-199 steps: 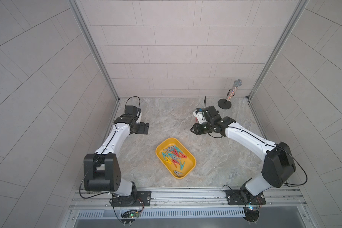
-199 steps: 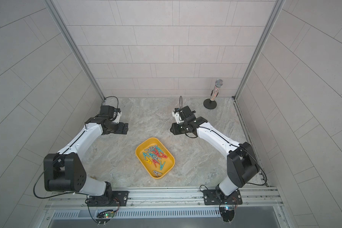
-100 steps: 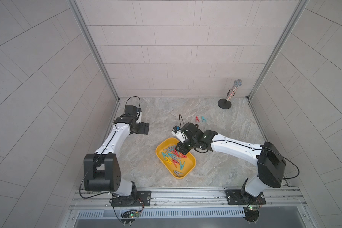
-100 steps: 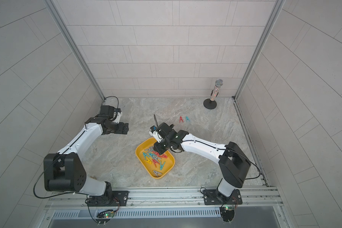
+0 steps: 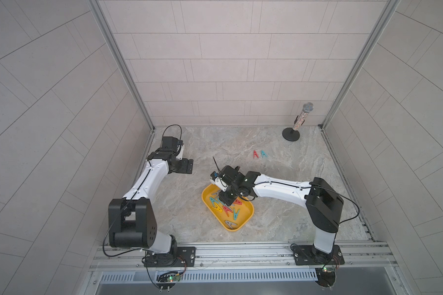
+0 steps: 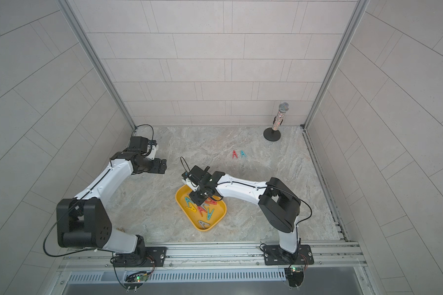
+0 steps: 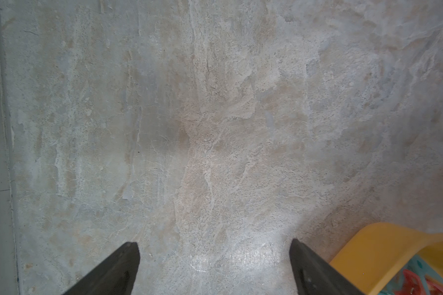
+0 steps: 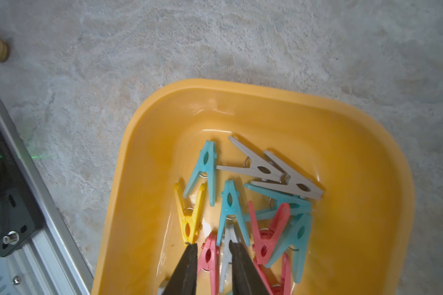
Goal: Take the clothespins out of the storage box
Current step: Pick up the clothespin from the storage box.
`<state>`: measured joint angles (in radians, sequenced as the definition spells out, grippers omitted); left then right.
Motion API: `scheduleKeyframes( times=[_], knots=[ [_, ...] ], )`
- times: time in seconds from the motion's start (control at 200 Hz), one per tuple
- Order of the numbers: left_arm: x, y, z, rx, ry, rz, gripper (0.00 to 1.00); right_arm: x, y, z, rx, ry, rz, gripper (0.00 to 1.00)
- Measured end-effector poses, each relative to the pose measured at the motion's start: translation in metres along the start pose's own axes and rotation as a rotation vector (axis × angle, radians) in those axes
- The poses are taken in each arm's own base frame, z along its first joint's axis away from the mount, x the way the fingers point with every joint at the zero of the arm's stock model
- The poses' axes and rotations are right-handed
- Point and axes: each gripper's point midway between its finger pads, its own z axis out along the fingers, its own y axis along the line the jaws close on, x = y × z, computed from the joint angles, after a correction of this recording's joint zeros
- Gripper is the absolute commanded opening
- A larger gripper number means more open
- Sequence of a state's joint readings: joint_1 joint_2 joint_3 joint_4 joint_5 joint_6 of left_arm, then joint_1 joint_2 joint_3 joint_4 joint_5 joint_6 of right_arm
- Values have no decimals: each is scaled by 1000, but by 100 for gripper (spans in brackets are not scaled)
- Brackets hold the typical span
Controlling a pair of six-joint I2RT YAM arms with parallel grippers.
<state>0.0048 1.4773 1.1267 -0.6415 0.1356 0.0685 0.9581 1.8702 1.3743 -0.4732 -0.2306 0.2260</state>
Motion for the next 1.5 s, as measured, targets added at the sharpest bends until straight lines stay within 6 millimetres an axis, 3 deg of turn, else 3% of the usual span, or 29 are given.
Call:
scheduleKeyframes(
  times=[0.245,0.69,1.136,1.316,1.501],
  knots=[
    [0,0,0,-1,0,0,100,1,-11,19,50,44,-21,26],
    [0,0,0,-1,0,2,100,5,-20,30,91,84,-48,24],
    [0,0,0,-1,0,3,100,10,-22,37,97,104,-53,16],
    [0,0,0,-1,0,3,100,10,-25,36,109,102,-54,4],
    [0,0,0,-1,0,3,100,9,-27,36,120,101,-53,3]
  ],
)
